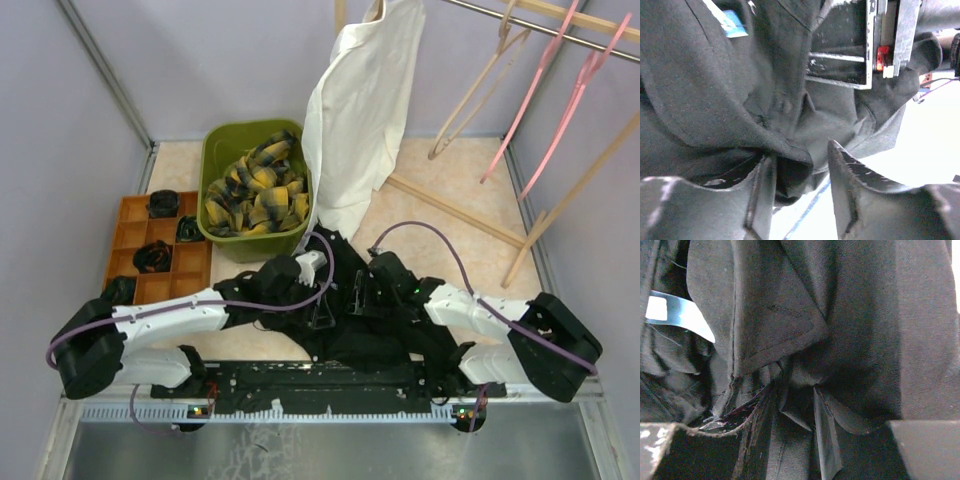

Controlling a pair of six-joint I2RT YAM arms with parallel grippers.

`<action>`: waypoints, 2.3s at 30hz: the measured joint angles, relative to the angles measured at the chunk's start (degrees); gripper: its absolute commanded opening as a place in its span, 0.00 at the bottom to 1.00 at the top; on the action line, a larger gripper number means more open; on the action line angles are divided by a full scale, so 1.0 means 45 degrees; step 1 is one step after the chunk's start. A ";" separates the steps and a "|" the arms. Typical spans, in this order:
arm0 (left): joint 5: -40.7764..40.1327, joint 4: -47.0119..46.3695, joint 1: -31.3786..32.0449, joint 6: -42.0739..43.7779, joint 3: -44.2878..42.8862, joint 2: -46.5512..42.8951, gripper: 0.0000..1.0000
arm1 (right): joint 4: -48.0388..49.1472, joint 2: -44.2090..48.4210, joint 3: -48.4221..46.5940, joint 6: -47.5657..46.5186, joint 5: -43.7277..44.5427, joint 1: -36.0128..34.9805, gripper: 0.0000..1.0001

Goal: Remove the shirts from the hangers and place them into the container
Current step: Pick up the shirt from the center of the board.

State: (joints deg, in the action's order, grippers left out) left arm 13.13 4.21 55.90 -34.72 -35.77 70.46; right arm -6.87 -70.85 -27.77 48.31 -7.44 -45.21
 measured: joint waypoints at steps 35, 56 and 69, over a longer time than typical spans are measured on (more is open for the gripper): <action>-0.9156 0.4590 0.2710 -0.0199 -0.4906 0.6591 0.00 | -0.4959 0.8675 0.0486 0.1127 0.6028 -0.0083 0.47; -1.1866 0.8636 0.3628 0.4095 -0.6839 -0.0393 0.00 | -0.5377 0.8913 0.0680 0.1787 0.6363 -0.0083 0.55; -0.8714 0.6756 0.3798 0.2701 -0.5382 0.5149 0.99 | -0.5406 0.8913 0.0680 0.1894 0.6411 -0.0083 0.58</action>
State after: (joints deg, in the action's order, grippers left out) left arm -26.09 34.61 72.99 -22.57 -59.99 93.62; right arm -31.20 -30.74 -24.71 56.84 21.41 -45.58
